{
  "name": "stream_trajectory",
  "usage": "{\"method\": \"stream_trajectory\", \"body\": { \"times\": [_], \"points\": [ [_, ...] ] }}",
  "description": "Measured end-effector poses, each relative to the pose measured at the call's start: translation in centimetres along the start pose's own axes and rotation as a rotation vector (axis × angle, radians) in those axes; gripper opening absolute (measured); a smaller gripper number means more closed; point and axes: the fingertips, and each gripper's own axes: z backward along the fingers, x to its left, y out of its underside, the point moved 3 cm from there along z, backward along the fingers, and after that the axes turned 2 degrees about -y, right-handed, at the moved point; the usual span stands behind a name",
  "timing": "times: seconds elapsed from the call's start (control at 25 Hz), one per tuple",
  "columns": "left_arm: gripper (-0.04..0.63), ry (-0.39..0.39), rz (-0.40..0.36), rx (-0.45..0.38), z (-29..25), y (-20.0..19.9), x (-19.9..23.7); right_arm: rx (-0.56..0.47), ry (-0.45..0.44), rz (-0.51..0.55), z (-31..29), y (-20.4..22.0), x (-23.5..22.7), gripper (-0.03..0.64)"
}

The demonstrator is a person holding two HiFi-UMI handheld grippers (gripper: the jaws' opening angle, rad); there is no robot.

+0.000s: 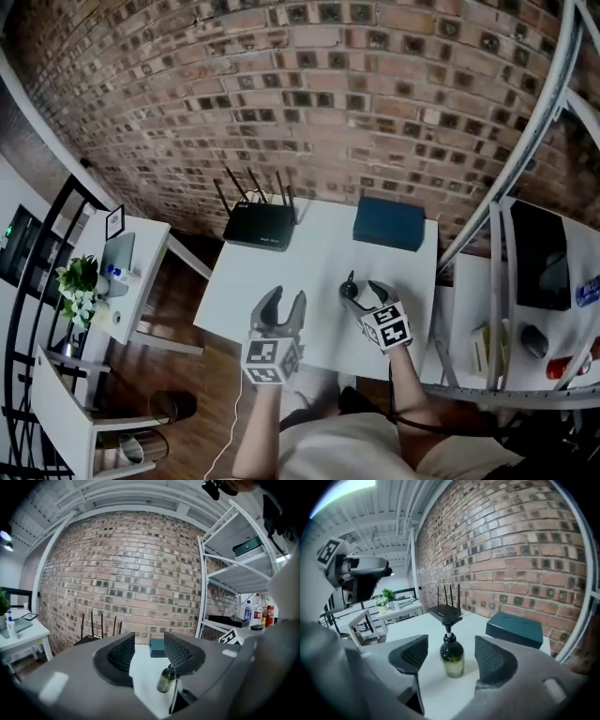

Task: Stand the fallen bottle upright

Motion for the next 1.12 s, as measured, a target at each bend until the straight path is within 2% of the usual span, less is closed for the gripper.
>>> {"method": "stream_trajectory", "body": {
  "times": [0.12,0.24,0.32,0.48,0.6,0.76,1.0,1.12],
  "points": [
    [0.217,0.021,-0.009,-0.035,2.2,-0.7,-0.5,-0.109,0.039,-0.064,3.3,-1.1,1.8,0.288],
    [0.218,0.050,-0.040,-0.091,5.2,-1.4,-1.0,-0.222,0.112,-0.068,7.3,-3.0,4.6,0.291],
    [0.222,0.062,-0.062,-0.118,8.1,-1.3,-1.6,-0.300,0.187,-0.069,10.6,-3.9,6.8,0.320],
    [0.276,0.086,-0.101,-0.148,15.6,-0.5,-2.3,-0.422,0.313,-0.066,17.3,-4.8,13.4,0.423],
    [0.294,0.114,-0.129,-0.183,20.1,-0.4,-2.7,-0.451,0.386,-0.044,21.6,-4.8,18.4,0.428],
    [0.304,0.108,-0.102,-0.188,23.8,-0.6,-2.3,-0.444,0.421,-0.016,25.0,-4.8,22.7,0.428],
    [0.301,0.084,-0.115,-0.262,26.3,-4.9,-3.4,-0.513,0.469,0.036,29.1,-9.1,24.2,0.423],
    [0.295,0.102,-0.124,-0.291,27.4,-6.4,-5.0,-0.543,0.492,0.057,31.3,-10.2,24.9,0.422]
  ]
}}
